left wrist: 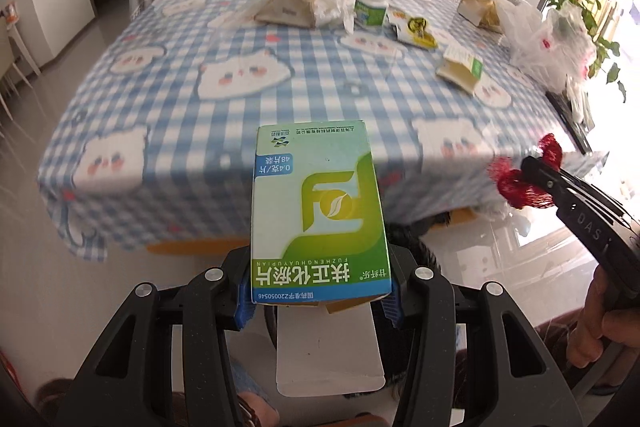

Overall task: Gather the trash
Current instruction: 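Carry the green box and red net down over the black trash bin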

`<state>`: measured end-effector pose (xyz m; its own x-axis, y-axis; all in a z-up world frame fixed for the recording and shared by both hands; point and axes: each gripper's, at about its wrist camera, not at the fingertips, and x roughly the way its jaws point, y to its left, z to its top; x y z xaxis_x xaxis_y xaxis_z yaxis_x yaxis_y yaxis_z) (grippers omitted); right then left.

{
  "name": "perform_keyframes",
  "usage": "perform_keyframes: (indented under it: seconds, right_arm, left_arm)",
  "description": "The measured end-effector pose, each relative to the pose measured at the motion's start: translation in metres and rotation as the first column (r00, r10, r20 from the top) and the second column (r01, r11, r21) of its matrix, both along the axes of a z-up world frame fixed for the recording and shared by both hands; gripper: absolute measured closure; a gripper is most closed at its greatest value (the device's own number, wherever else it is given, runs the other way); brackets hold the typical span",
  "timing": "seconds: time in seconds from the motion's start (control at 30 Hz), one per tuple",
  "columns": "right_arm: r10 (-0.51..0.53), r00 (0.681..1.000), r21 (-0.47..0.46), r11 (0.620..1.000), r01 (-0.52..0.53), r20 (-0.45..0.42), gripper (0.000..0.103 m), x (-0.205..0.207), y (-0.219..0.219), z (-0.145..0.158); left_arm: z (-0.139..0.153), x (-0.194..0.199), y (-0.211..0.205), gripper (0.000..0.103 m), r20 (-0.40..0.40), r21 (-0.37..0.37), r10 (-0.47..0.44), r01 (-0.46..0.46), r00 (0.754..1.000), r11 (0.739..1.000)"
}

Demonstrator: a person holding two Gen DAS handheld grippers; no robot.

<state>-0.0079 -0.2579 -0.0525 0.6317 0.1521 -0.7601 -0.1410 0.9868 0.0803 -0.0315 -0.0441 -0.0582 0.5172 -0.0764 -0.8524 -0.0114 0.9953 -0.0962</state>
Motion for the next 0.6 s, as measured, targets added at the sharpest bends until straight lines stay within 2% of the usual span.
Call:
perform_keyframes:
  seconds: [0.3, 0.6]
  right_arm:
    - [0.046, 0.998, -0.044, 0.998, -0.048, -0.042, 0.086, -0.037, 0.021, -0.029]
    - [0.059, 0.989, -0.053, 0.996, -0.067, -0.138, 0.086, -0.061, 0.036, -0.07]
  left_arm:
    - [-0.032, -0.028, 0.011, 0.056, -0.043, 0.015, 0.049, -0.049, 0.998, 0.999]
    - [-0.063, -0.061, 0.005, 0.056, -0.07, 0.009, 0.07, -0.07, 0.995, 0.998]
